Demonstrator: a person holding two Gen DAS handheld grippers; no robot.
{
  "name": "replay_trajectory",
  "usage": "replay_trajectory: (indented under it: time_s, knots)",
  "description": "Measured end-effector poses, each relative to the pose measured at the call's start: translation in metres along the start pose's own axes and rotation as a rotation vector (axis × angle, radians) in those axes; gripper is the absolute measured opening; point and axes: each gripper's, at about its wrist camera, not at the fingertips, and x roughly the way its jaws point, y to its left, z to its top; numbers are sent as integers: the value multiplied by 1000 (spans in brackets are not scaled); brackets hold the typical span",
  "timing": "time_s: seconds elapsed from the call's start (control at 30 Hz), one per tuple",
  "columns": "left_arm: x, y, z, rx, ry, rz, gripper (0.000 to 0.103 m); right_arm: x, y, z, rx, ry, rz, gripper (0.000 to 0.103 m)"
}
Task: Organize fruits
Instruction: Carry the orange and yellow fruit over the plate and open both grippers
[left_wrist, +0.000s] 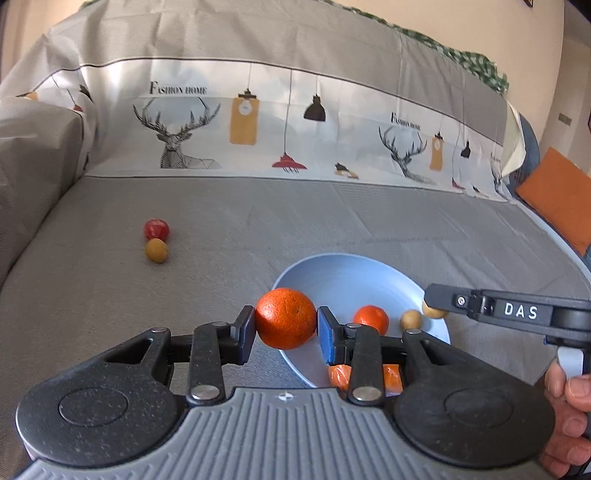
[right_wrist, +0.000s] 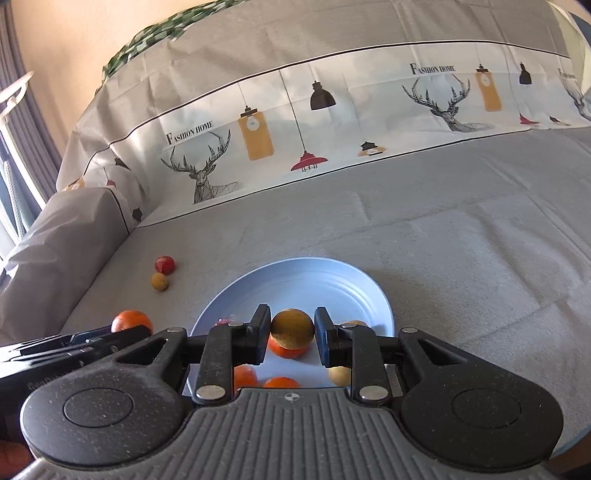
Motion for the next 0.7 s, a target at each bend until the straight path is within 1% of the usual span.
replay_trajectory:
  time_s: [0.2, 0.3, 0.47, 0.57, 0.7]
  knots:
    - [12, 0, -2, -9, 20, -15, 39, 7, -8, 2, 26, 0, -20, 27]
    - [14, -2, -3, -4, 17, -29, 39, 8, -11, 2, 37, 1, -20, 27]
    - [21, -12, -3, 24, 8, -73, 39, 12, -9, 3, 28, 4, -23, 27]
    - [30, -15, -2, 3, 25, -110, 39, 15, -5, 3, 19, 5, -23, 27]
    - [37, -20, -2, 9, 29, -126, 39, 15, -3, 2, 3, 9, -30, 27]
